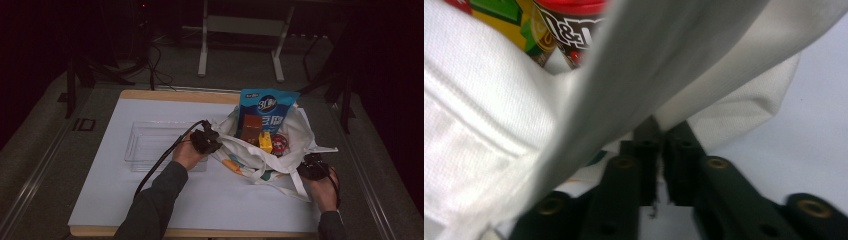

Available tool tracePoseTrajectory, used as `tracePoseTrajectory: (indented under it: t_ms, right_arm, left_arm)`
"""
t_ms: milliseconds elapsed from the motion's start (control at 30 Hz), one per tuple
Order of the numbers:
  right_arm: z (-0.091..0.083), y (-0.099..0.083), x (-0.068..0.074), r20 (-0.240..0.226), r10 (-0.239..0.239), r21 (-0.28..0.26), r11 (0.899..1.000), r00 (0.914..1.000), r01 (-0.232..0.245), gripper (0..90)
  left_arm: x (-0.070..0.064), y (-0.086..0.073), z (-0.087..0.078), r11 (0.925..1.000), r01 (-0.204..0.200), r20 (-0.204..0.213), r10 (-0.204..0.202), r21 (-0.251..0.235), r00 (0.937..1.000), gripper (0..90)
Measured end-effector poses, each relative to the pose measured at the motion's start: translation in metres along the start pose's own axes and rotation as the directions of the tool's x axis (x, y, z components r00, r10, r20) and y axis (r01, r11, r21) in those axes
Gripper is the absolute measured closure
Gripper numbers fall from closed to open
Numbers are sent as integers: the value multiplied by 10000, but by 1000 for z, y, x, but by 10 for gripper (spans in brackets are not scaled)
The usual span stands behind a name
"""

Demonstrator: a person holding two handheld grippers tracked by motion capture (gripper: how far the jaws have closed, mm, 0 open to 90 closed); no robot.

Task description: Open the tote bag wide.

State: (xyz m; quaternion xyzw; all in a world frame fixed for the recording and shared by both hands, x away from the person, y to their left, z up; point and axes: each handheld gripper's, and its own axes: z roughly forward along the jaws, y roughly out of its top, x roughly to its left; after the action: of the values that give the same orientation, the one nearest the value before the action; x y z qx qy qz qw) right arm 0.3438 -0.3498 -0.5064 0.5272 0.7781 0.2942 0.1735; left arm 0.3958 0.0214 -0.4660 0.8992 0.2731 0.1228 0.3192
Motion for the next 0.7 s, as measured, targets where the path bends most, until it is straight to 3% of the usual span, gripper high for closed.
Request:
tracePoseTrajectory:
  t_ms: [33,100,233,500,700]
  right_arm:
    - [-1,0,0,36,-50,23,10000,10000,50,793]
    - [-4,1,0,117,-146,1,9999,9998,146,702]
    - [-12,1,-5,85,182,-300,9994,9998,-179,640]
    - [-34,5,-12,50,316,-734,9968,9995,-312,606]
    - [-52,12,-19,107,344,-1001,9944,9994,-331,595]
  left_arm:
    - [1,0,-1,10000,11,72,-11,-11,10000,805]
    - [1,0,-5,9998,91,228,-87,-192,9997,734]
    - [1,0,-13,9988,161,282,-148,-457,9995,640]
    - [5,-1,-32,9959,222,180,-207,-877,9996,582]
    - [11,0,-51,9876,393,179,-370,-1518,9992,548]
